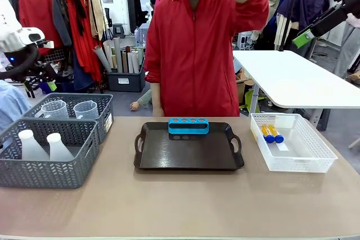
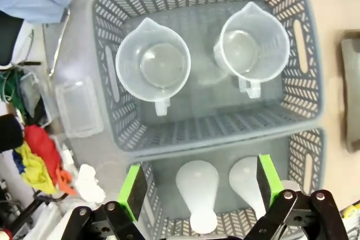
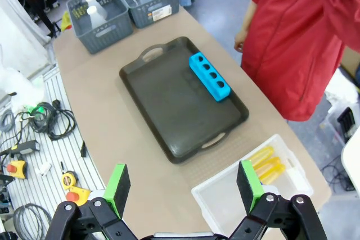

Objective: Prepare the laboratory tools.
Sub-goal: Pick up one Large Measuring Cup and place it on the Handle tray.

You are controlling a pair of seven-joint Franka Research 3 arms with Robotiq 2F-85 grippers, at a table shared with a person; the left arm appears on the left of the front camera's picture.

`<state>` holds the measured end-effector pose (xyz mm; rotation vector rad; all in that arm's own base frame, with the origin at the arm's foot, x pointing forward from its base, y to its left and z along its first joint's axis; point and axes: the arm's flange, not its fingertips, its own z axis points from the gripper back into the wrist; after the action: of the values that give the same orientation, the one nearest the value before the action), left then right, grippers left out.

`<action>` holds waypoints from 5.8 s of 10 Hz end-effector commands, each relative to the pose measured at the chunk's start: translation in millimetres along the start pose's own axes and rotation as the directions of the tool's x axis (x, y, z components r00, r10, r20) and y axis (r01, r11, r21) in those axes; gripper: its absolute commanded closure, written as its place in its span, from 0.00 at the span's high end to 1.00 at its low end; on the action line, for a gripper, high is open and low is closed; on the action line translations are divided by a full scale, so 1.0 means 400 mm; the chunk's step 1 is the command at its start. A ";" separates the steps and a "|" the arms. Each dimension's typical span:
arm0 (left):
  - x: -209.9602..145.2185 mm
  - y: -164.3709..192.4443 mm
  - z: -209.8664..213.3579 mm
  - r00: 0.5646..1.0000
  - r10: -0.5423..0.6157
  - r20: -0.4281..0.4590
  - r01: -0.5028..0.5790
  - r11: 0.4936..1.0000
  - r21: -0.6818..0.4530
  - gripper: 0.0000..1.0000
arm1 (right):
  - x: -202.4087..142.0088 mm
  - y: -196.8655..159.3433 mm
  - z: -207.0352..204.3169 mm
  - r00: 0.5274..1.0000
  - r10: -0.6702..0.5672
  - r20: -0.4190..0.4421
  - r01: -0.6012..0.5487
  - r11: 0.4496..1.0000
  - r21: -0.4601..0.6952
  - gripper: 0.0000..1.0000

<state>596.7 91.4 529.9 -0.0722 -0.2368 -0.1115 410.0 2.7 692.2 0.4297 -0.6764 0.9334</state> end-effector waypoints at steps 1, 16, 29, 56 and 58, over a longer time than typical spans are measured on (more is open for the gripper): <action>0.063 0.022 -0.040 0.999 0.044 -0.017 -0.044 0.999 -0.010 1.00 | 0.002 0.002 0.001 1.000 -0.001 0.004 0.001 1.000 0.004 1.00; 0.074 0.128 -0.314 0.985 0.140 -0.103 -0.138 0.990 0.035 1.00 | 0.002 0.002 0.001 1.000 -0.001 0.004 0.001 1.000 0.004 1.00; 0.082 0.127 -0.385 0.990 0.085 -0.110 -0.077 0.994 0.078 0.00 | 0.002 0.002 0.001 1.000 -0.001 0.004 0.001 1.000 0.004 1.00; -0.271 -0.331 0.394 0.823 -0.556 -0.115 0.565 0.823 0.060 0.00 | 0.002 0.002 0.001 1.000 -0.001 0.004 0.001 1.000 0.004 1.00; -0.283 -0.431 0.414 0.744 -0.648 -0.161 0.663 0.747 0.058 0.00 | 0.002 0.002 0.001 1.000 -0.001 0.004 0.001 1.000 0.004 1.00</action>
<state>432.9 -44.1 663.7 0.1091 -0.1492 -0.7417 410.3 2.8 691.8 0.4297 -0.6756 0.9329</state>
